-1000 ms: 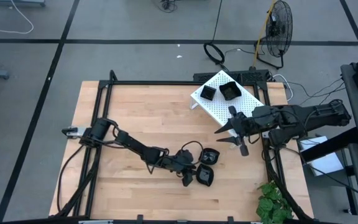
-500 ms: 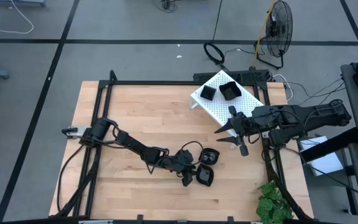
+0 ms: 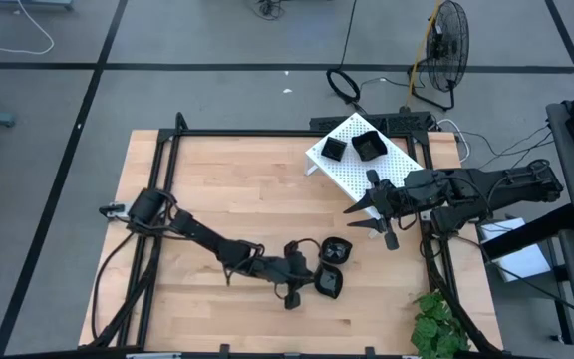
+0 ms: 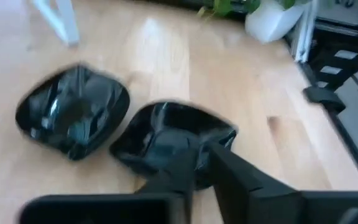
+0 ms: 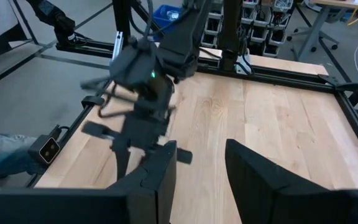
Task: Pick & Place Mini shaped plates
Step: Stack the black leaf shaped plate on top of the other black leaf shaped plates on the shelf
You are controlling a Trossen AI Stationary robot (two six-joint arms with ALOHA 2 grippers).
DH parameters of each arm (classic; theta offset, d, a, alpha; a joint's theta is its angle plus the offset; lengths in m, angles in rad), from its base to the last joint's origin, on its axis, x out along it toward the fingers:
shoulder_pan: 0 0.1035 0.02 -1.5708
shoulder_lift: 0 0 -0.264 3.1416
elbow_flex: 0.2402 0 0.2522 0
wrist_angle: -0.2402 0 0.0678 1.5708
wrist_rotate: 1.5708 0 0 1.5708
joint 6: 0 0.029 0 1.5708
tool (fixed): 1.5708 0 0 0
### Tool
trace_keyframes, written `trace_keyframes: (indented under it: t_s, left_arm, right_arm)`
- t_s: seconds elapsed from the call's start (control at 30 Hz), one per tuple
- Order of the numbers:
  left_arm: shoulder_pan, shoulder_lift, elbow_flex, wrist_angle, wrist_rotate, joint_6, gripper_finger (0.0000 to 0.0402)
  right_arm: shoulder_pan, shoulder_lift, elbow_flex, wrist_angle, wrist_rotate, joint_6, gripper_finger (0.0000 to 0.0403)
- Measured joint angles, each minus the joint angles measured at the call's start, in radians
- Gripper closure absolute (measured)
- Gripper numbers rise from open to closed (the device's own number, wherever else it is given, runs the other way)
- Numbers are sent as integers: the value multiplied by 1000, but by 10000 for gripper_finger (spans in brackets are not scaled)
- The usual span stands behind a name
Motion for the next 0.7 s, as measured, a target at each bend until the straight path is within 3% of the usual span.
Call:
trace_keyframes:
  t_s: [0.13, 0.43, 0.7]
  left_arm:
    - [-11, -17, 10, -1, -34, 49, 394]
    - [-12, 69, 160, -87, -73, 192, 399]
    - [-10, 98, 226, -236, -78, 160, 400]
  right_arm:
    - [0, 0, 0, 1, 0, 0, 275]
    - [0, 1, 0, 5, 1, 0, 275]
    - [0, 1, 0, 9, 1, 0, 275]
